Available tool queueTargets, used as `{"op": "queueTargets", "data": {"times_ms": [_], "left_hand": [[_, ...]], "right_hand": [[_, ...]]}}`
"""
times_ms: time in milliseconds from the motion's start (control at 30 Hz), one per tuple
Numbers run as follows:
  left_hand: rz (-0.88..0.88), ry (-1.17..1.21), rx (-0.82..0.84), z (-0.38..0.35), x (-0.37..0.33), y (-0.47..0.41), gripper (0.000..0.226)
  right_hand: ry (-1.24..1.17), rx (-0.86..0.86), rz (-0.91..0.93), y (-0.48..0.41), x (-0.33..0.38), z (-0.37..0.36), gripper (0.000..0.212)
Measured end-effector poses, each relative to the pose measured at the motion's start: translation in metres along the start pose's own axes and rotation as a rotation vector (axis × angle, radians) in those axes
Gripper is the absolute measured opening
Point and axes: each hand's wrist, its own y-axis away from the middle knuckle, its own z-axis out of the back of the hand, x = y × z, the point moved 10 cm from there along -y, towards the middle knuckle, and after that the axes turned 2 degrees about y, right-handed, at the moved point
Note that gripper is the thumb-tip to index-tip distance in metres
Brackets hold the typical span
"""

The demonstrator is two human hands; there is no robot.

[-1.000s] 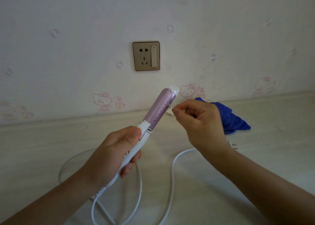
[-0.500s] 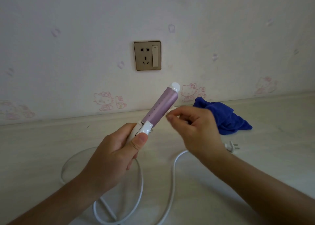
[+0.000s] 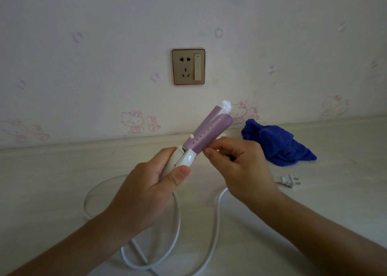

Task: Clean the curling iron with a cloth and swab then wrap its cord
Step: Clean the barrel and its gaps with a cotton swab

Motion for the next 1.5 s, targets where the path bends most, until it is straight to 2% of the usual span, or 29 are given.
{"op": "queueTargets", "data": {"times_ms": [133, 267, 400, 567, 700, 867, 1033, 1100, 1200, 1267, 1400, 1500], "left_hand": [[-0.003, 0.016, -0.002, 0.000, -0.001, -0.001, 0.046], [-0.002, 0.008, -0.004, 0.001, 0.000, -0.001, 0.048], [-0.006, 0.049, 0.012, 0.000, 0.003, 0.000, 0.049], [0.003, 0.066, 0.008, 0.000, 0.005, 0.001, 0.048], [-0.009, 0.097, 0.020, -0.001, 0.004, 0.000, 0.045], [0.038, 0.253, 0.049, -0.004, 0.012, -0.001, 0.045], [0.130, 0.436, 0.132, -0.010, 0.022, -0.006, 0.046], [0.130, 0.431, 0.147, -0.012, 0.022, -0.006, 0.046], [0.122, 0.391, 0.167, -0.012, 0.022, -0.005, 0.051], [0.122, 0.384, 0.161, -0.011, 0.022, -0.005, 0.053], [0.108, 0.360, 0.147, -0.009, 0.018, -0.006, 0.055], [0.091, 0.350, 0.150, -0.009, 0.016, -0.006, 0.055]], "right_hand": [[-0.020, -0.063, -0.020, -0.006, -0.009, 0.014, 0.022], [-0.002, 0.022, 0.002, 0.000, 0.000, 0.001, 0.018], [-0.023, -0.121, -0.036, -0.018, -0.009, 0.035, 0.023], [-0.033, -0.014, 0.005, -0.007, -0.001, 0.011, 0.024], [-0.059, -0.150, -0.050, -0.018, -0.016, 0.037, 0.019], [-0.055, 0.003, -0.013, -0.005, -0.006, 0.008, 0.015], [-0.083, -0.006, 0.015, -0.010, -0.006, 0.015, 0.013], [-0.098, -0.001, 0.030, -0.007, -0.001, 0.011, 0.017], [-0.155, -0.108, -0.009, -0.012, -0.006, 0.029, 0.030], [-0.166, -0.155, -0.021, -0.014, -0.009, 0.036, 0.031], [-0.215, -0.075, -0.008, -0.004, -0.001, 0.015, 0.033], [-0.227, -0.159, -0.001, -0.011, -0.003, 0.033, 0.029]]}}
